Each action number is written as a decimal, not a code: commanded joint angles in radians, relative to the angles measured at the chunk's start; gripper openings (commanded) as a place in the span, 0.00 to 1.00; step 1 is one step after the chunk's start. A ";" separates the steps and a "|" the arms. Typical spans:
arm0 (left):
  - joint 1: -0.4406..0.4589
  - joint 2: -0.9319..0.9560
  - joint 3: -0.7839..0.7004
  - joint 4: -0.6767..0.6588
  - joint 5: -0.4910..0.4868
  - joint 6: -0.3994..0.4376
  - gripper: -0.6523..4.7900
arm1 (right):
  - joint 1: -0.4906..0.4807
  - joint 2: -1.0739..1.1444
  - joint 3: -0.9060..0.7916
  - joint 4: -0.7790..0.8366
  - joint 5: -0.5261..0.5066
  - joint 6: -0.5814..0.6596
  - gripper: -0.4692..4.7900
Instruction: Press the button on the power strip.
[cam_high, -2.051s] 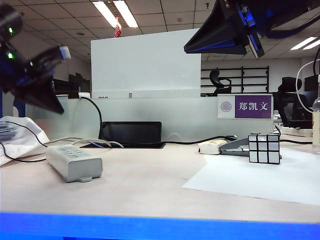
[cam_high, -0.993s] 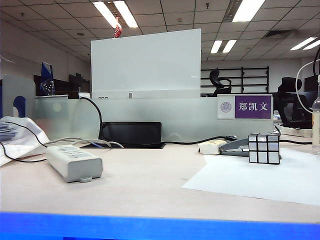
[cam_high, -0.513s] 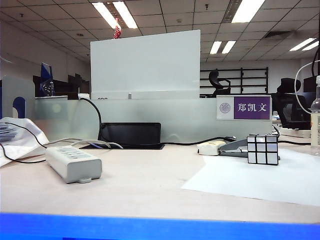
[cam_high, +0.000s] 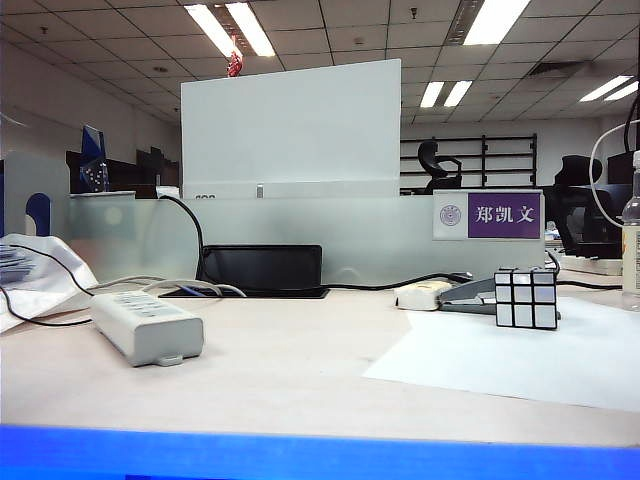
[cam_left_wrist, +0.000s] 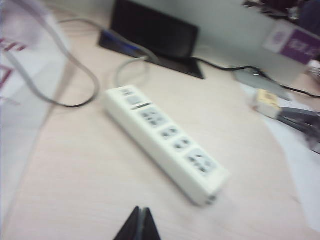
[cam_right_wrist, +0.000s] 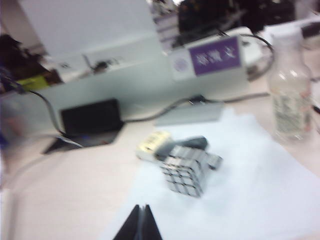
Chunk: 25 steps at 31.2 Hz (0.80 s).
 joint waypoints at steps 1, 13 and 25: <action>0.001 -0.001 -0.016 0.019 -0.074 -0.002 0.11 | 0.000 -0.001 -0.024 0.019 0.074 0.013 0.09; 0.001 -0.001 -0.041 0.019 -0.114 0.169 0.11 | 0.000 -0.001 -0.087 0.012 0.087 0.027 0.09; 0.001 -0.001 -0.041 0.019 -0.120 0.331 0.11 | 0.000 -0.001 -0.170 -0.006 0.039 0.027 0.09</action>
